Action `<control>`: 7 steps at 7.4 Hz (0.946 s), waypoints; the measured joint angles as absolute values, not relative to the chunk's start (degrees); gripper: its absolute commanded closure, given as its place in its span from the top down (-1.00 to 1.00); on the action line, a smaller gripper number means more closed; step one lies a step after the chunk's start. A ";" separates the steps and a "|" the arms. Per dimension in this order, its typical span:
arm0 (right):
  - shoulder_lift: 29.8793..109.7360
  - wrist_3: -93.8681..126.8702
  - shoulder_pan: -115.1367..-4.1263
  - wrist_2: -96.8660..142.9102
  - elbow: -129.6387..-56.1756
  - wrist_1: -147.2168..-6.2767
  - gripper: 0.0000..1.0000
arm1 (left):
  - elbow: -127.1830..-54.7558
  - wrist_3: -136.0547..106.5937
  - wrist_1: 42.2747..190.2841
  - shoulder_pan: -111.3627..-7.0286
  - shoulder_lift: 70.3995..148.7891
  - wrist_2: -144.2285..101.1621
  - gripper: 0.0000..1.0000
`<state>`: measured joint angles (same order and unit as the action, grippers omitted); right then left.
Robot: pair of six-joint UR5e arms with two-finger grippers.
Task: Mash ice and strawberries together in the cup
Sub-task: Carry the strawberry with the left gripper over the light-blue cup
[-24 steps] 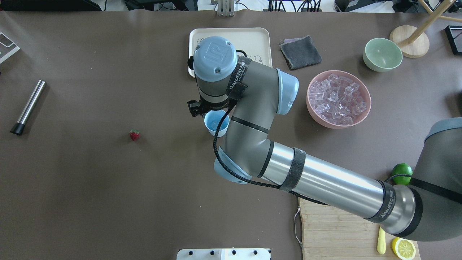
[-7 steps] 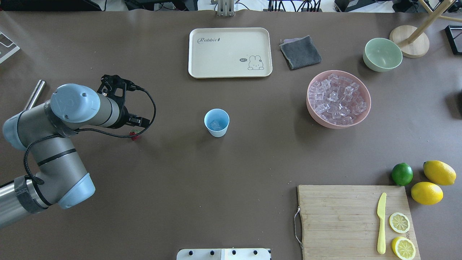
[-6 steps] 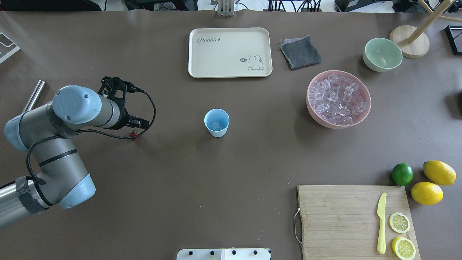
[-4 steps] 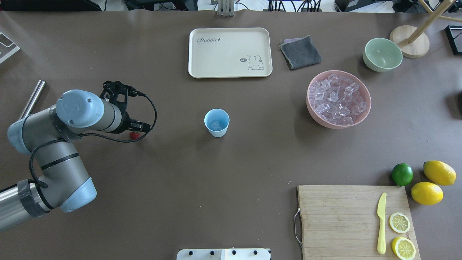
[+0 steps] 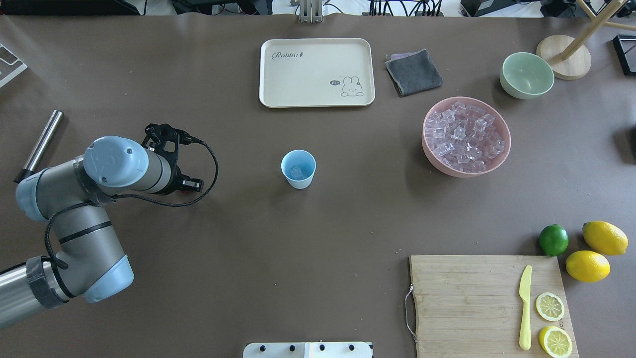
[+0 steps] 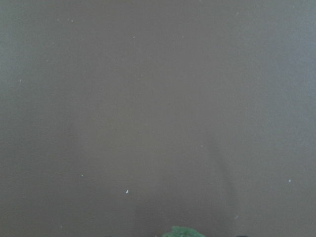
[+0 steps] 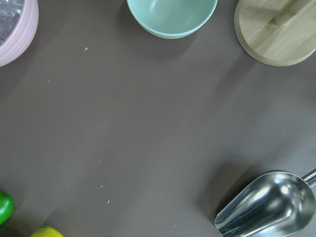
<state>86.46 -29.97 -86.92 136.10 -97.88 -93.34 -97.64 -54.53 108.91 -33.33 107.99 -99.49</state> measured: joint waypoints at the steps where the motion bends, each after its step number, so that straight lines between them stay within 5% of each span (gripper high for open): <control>1: 86.58 -29.97 -86.93 136.22 -97.90 -93.34 0.81 | -97.69 -54.66 108.31 -33.28 108.02 -99.56 -1.00; 4: 86.80 -29.97 -86.92 136.94 -98.00 -93.34 0.81 | -102.31 -58.50 102.74 -33.96 109.92 -100.06 -1.00; 7: 87.80 -30.14 -86.92 137.27 -98.01 -93.34 0.81 | -104.23 -60.15 87.15 -35.18 125.76 -101.47 -1.00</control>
